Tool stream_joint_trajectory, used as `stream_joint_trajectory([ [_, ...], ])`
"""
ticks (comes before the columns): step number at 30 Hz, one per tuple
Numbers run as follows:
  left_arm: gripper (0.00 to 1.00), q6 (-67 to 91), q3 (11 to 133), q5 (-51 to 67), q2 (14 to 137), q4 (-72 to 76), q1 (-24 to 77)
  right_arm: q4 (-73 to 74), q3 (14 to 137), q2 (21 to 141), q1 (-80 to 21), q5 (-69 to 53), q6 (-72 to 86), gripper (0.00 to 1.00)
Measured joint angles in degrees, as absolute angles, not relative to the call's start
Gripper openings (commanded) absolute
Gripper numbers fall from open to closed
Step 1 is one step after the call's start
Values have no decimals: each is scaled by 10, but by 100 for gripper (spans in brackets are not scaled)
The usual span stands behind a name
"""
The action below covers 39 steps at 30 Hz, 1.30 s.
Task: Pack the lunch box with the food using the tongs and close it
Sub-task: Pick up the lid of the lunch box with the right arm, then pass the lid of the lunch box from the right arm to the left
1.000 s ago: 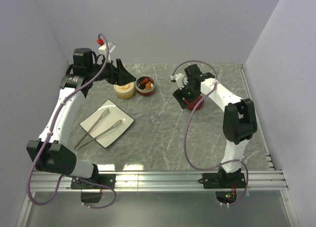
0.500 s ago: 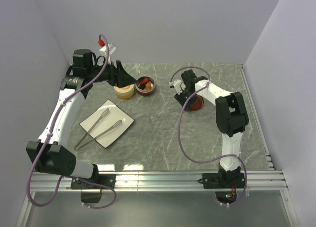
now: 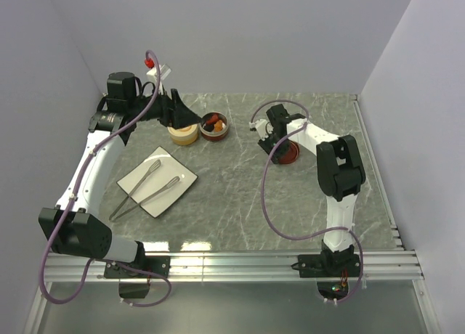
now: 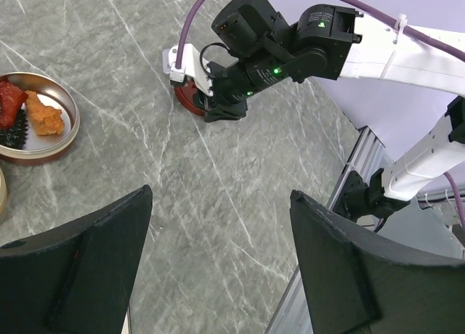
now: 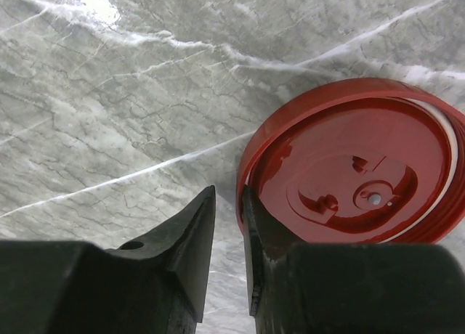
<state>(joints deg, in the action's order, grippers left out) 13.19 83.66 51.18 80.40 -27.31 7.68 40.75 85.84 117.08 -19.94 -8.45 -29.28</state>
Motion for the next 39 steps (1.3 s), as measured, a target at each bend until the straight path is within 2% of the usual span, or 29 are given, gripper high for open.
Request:
stream_joint_trajectory([
  [1, 81, 133, 837, 512, 804, -272, 77, 408, 859, 1171, -199, -84, -293, 24],
  [2, 81, 133, 836, 511, 804, -272, 77, 409, 861, 1173, -199, -84, -293, 4],
  [3, 81, 135, 836, 511, 804, -271, 77, 410, 864, 1174, -199, -83, -295, 0],
  [8, 81, 150, 816, 505, 798, -258, 76, 417, 872, 1178, -198, -94, -283, 0],
  [13, 82, 181, 770, 501, 764, -219, 69, 437, 872, 1142, -194, -169, -252, 0],
  [19, 81, 222, 741, 511, 728, -154, 64, 464, 927, 1025, -191, -322, -190, 0],
  [27, 81, 294, 655, 545, 674, -9, 64, 420, 973, 874, -182, -564, -103, 0],
  [33, 86, 362, 595, 546, 621, 123, 64, 223, 904, 783, -180, -705, 87, 0],
  [39, 89, 423, 594, 548, 621, 206, 90, -154, 772, 755, -179, -767, 443, 0],
])
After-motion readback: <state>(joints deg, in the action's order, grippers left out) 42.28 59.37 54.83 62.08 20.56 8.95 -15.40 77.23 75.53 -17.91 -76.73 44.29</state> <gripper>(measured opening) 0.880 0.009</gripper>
